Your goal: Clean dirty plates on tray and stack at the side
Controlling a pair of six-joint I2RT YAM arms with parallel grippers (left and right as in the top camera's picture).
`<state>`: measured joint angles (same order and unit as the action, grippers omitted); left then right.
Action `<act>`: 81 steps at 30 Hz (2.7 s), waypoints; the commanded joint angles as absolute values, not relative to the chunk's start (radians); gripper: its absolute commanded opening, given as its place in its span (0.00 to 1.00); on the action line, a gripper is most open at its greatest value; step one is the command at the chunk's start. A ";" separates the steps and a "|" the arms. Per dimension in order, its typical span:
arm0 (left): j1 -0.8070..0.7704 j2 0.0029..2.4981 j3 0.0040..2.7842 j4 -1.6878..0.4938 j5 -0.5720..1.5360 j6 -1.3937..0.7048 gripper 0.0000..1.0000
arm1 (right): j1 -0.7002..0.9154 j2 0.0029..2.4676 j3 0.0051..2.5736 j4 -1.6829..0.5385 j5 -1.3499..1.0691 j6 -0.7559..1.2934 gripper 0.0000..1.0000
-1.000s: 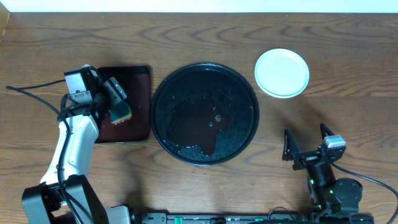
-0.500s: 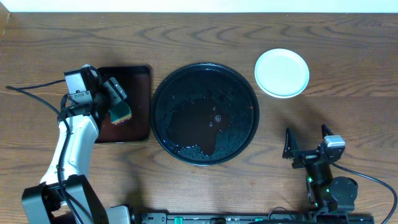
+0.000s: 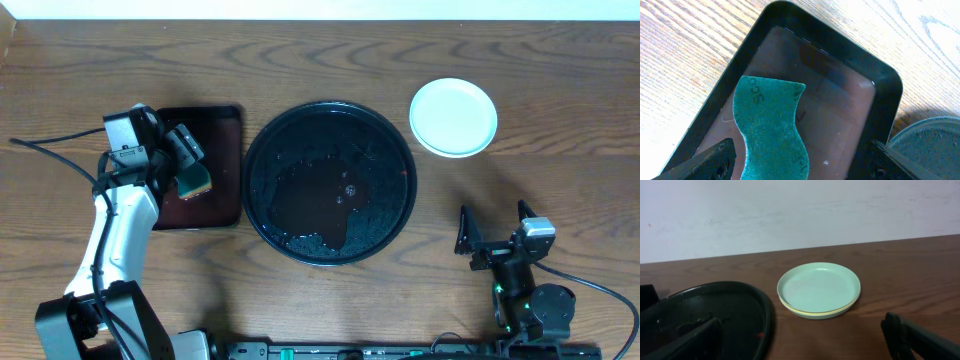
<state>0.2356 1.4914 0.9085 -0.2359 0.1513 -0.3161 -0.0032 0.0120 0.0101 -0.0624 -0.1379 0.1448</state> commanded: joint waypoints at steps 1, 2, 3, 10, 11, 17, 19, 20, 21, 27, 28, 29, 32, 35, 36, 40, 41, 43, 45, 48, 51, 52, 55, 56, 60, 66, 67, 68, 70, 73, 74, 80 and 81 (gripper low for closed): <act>0.239 1.494 0.909 -0.238 0.141 -0.308 0.84 | 0.007 0.006 0.006 -0.064 -0.128 0.130 0.99; 0.240 1.494 0.909 -0.238 0.103 -0.307 0.84 | 0.007 0.006 0.006 -0.063 -0.128 0.130 0.99; 0.243 1.494 0.909 -0.239 0.016 -0.307 0.84 | 0.007 0.006 0.006 -0.063 -0.128 0.130 0.99; 0.249 1.494 0.906 -0.243 -0.147 -0.307 0.84 | 0.007 0.006 0.006 -0.064 -0.128 0.130 0.99; 0.249 1.488 0.906 -0.261 -0.156 -0.306 0.84 | 0.007 0.006 0.006 -0.064 -0.128 0.130 0.99; 0.236 1.338 0.862 -0.323 -0.144 -0.273 0.84 | 0.007 0.006 0.006 -0.063 -0.128 0.130 0.99; 0.221 1.267 0.820 -0.323 -0.108 -0.189 0.84 | 0.007 0.006 0.006 -0.063 -0.128 0.130 0.99; 0.212 1.227 0.792 -0.321 -0.096 -0.151 0.84 | 0.007 0.006 0.006 -0.063 -0.128 0.130 0.99; 0.201 1.178 0.756 -0.315 -0.088 -0.109 0.84 | 0.007 0.006 0.006 -0.063 -0.128 0.130 0.99; 0.164 0.878 0.524 -0.260 -0.086 0.005 0.84 | 0.007 0.006 0.006 -0.063 -0.128 0.130 0.99; 0.162 0.817 0.476 -0.242 -0.086 0.007 0.84 | 0.007 0.006 0.006 -0.063 -0.128 0.130 0.99; 0.162 0.765 0.434 -0.223 -0.083 0.007 0.84 | 0.007 0.006 0.006 -0.063 -0.128 0.130 0.99; 0.162 0.605 0.305 -0.152 -0.051 0.007 0.84 | 0.007 0.006 0.006 -0.063 -0.128 0.130 0.99; 0.162 0.460 0.195 -0.083 -0.020 0.007 0.84 | 0.007 0.006 0.006 -0.064 -0.128 0.130 0.99; 0.162 0.416 0.163 -0.065 -0.013 0.007 0.84 | 0.007 0.006 0.006 -0.063 -0.128 0.130 0.99; 0.162 0.292 0.077 -0.019 -0.002 0.003 0.84 | 0.007 0.006 0.006 -0.063 -0.128 0.130 0.99; 0.162 0.278 0.068 -0.016 -0.002 0.003 0.84 | 0.007 0.006 0.006 -0.063 -0.128 0.130 0.99; 0.157 0.240 0.051 -0.016 -0.003 0.003 0.84 | 0.007 0.006 0.006 -0.064 -0.128 0.130 0.99; 0.146 0.204 0.038 -0.016 -0.004 0.004 0.84 | 0.007 0.006 0.006 -0.063 -0.128 0.130 0.99; 0.125 0.149 0.012 -0.012 -0.004 0.004 0.84 | 0.007 0.006 0.006 -0.063 -0.128 0.130 0.99; 0.101 0.080 0.004 -0.034 -0.011 0.004 0.84 | 0.007 0.006 0.006 -0.063 -0.128 0.130 0.99; 0.096 0.059 0.004 -0.033 -0.011 0.004 0.84 | 0.007 0.006 0.006 -0.063 -0.128 0.130 0.99; 0.092 0.000 0.004 -0.043 -0.013 0.004 0.84 | 0.007 0.006 0.006 -0.064 -0.128 0.130 0.99; 0.092 0.004 0.004 -0.042 -0.015 0.004 0.84 | 0.007 0.006 0.006 -0.064 -0.128 0.130 0.99; 0.092 0.002 0.004 -0.073 -0.009 0.003 0.84 | 0.007 0.006 0.006 -0.064 -0.128 0.130 0.99; 0.092 0.002 0.004 -0.073 -0.010 0.004 0.84 | 0.007 0.006 0.006 -0.063 -0.128 0.130 0.99; 0.092 0.002 0.004 -0.073 -0.010 0.003 0.84 | 0.007 0.006 0.006 -0.064 -0.128 0.130 0.99; 0.092 0.002 0.004 -0.073 -0.010 0.004 0.84 | 0.007 0.006 0.006 -0.064 -0.128 0.130 0.99; 0.092 0.002 0.004 -0.073 -0.010 0.004 0.84 | 0.007 0.006 0.006 -0.063 -0.128 0.130 0.99; 0.092 0.004 0.004 -0.073 -0.010 0.004 0.84 | 0.007 0.006 0.006 -0.063 -0.128 0.130 0.99; 0.092 0.004 0.004 -0.073 -0.010 0.004 0.84 | 0.007 0.006 0.006 -0.064 -0.128 0.130 0.99; 0.092 0.005 0.004 -0.073 -0.011 0.004 0.84 | 0.007 0.006 0.006 -0.063 -0.128 0.130 0.99; 0.092 0.005 0.004 -0.073 -0.010 0.004 0.84 | 0.007 0.006 0.006 -0.063 -0.128 0.130 0.99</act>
<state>0.0959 0.0109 0.0219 -0.0303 -0.0055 -0.0093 -0.0032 0.0120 0.0097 -0.0628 -0.1368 0.1440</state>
